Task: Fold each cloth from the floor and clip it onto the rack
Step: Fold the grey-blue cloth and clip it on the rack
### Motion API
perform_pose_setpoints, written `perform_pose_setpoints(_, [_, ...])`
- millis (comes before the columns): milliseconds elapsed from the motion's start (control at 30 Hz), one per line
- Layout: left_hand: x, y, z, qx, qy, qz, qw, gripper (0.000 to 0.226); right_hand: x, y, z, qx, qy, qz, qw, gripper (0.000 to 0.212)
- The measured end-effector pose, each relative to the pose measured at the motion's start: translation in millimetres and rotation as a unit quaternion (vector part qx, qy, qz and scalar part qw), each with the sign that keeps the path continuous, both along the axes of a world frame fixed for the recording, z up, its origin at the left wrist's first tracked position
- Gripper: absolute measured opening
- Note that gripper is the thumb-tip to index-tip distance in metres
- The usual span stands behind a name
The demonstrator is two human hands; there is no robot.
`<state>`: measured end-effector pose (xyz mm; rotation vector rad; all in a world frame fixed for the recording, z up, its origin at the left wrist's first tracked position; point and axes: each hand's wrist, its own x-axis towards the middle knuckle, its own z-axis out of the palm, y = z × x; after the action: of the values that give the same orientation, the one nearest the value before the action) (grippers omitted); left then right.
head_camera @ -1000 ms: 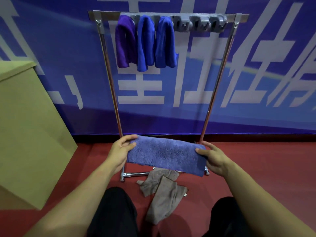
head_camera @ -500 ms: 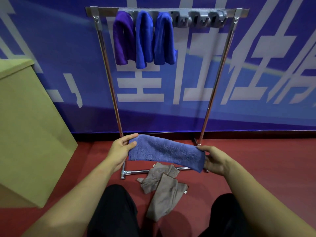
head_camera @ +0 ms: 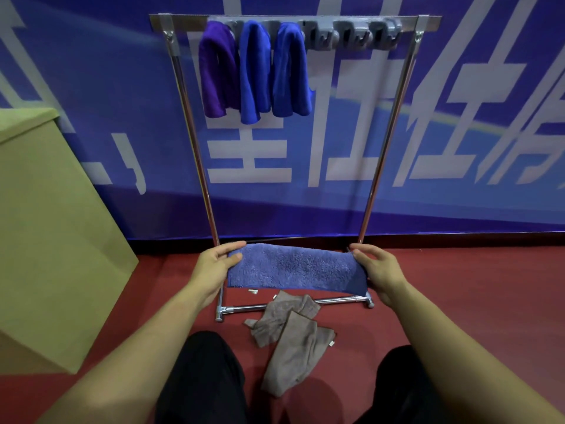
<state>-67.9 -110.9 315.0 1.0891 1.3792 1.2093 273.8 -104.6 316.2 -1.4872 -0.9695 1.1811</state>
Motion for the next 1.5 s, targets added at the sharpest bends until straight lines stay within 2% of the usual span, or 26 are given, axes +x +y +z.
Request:
perform_pose_setpoints(67, [-2.7,0.0,-0.3,0.011,0.027,-0.002,1.000,0.029,1.7,0.8,3.8,0.027,-0.037,0.011,0.999,0.021])
perform_pose_setpoints(133, [-5.4,0.1,-1.4,0.019,0.057,-0.013,0.998,0.030,4.9,2.5,6.6,0.035,-0.072,0.040,0.996,0.030])
perform_pose_setpoints(233, [-8.6,1.9,-1.9,0.028,0.123,-0.026,0.992,0.038,10.5,2.9,5.4,0.031,-0.137,0.088,0.986,0.068])
perform_pose_setpoints(267, [-9.3,2.8,-1.5,0.035,0.151,-0.029,0.988,0.040,10.4,1.5,7.5,0.033,-0.156,0.097,0.982,0.072])
perform_pose_setpoints(367, [-11.3,4.6,-0.3,0.054,0.201,-0.033,0.978,0.042,9.0,-1.5,13.0,0.055,-0.199,0.096,0.974,0.061])
perform_pose_setpoints(567, [-12.8,2.8,0.9,0.074,0.214,-0.041,0.973,0.032,9.0,-7.5,17.1,0.105,-0.190,0.105,0.971,0.040])
perform_pose_setpoints(767, [-11.6,3.1,-0.8,0.081,0.231,-0.038,0.969,0.027,11.7,-6.8,17.3,0.164,-0.249,0.122,0.947,0.022])
perform_pose_setpoints(933, [-12.0,1.8,-2.2,0.079,0.258,-0.030,0.962,0.021,16.3,-6.4,11.4,0.137,-0.220,0.116,0.959,0.019])
perform_pose_setpoints(1100, [-9.6,2.4,-2.4,0.098,0.304,-0.002,0.948,0.012,11.6,-10.4,11.9,0.150,-0.161,0.126,0.967,0.014])
perform_pose_setpoints(1167, [-6.7,1.6,0.1,0.112,0.295,-0.010,0.949,0.012,10.4,-12.1,14.5,0.169,-0.153,0.112,0.967,0.015])
perform_pose_setpoints(1300, [-5.2,0.1,8.5,0.072,0.181,-0.045,0.980,0.006,8.8,-10.3,14.0,0.189,-0.147,0.121,0.963,0.016])
perform_pose_setpoints(1400, [-3.9,-2.4,10.6,0.071,0.137,-0.042,0.987,0.011,9.4,-7.5,12.8,0.190,-0.157,0.107,0.963,0.009])
perform_pose_setpoints(1500, [-1.6,-4.2,11.8,0.067,0.061,-0.028,0.995,0.016,9.8,-8.2,13.2,0.180,-0.171,0.112,0.962,0.023])
